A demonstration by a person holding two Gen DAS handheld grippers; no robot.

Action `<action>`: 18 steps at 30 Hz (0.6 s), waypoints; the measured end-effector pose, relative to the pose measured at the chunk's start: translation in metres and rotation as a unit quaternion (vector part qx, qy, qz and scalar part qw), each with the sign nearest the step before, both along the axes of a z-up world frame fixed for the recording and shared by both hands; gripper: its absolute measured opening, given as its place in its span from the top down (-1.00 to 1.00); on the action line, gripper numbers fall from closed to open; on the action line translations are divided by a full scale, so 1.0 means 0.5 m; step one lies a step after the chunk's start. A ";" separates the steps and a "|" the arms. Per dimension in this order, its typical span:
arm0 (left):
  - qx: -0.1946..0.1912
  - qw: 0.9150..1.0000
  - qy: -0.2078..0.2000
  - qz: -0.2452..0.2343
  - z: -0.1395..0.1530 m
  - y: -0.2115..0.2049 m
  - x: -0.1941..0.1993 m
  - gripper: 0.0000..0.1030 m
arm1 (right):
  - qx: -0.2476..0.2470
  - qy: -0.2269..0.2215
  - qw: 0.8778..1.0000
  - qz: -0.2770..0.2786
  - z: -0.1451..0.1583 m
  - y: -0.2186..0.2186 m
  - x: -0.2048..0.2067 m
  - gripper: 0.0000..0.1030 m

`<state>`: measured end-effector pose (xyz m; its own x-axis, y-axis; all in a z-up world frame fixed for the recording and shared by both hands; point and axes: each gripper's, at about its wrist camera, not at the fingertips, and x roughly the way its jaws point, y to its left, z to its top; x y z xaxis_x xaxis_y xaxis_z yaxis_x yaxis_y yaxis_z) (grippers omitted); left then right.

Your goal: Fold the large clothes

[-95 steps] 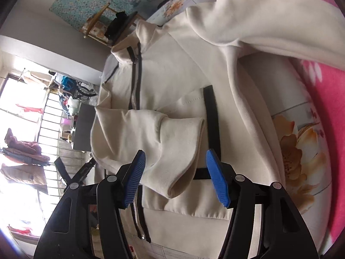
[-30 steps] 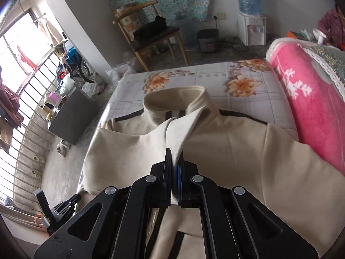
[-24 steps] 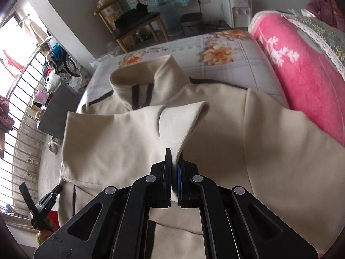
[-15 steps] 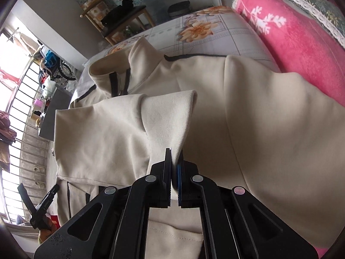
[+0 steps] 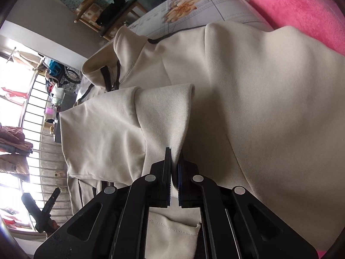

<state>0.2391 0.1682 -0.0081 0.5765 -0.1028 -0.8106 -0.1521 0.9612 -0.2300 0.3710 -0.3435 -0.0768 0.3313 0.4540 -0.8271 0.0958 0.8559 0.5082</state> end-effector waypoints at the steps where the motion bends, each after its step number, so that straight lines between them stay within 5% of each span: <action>1: -0.007 1.000 -0.007 -0.006 0.021 0.002 0.003 0.78 | 0.001 -0.004 1.000 0.003 0.004 0.000 -0.002 0.94; 7: -0.015 0.999 -0.019 -0.033 0.070 -0.032 0.143 0.78 | -0.030 -0.007 0.999 0.025 -0.002 0.017 -0.007 0.93; 9: -0.004 0.999 -0.007 -0.034 0.054 -0.053 0.198 0.78 | -0.070 -0.011 0.996 0.047 0.008 0.032 -0.010 0.79; 13: -0.034 0.998 0.008 -0.046 0.001 -0.090 0.232 0.78 | -0.209 -0.050 0.973 0.089 0.068 0.069 -0.041 -0.17; 15: -0.036 0.998 0.009 -0.048 -0.024 -0.104 0.221 0.78 | -0.246 -0.081 0.960 0.109 0.115 0.090 -0.058 -0.17; 18: -0.034 0.998 0.002 -0.049 -0.052 -0.117 0.201 0.78 | -0.221 -0.118 0.958 0.143 0.191 0.142 -0.046 -0.17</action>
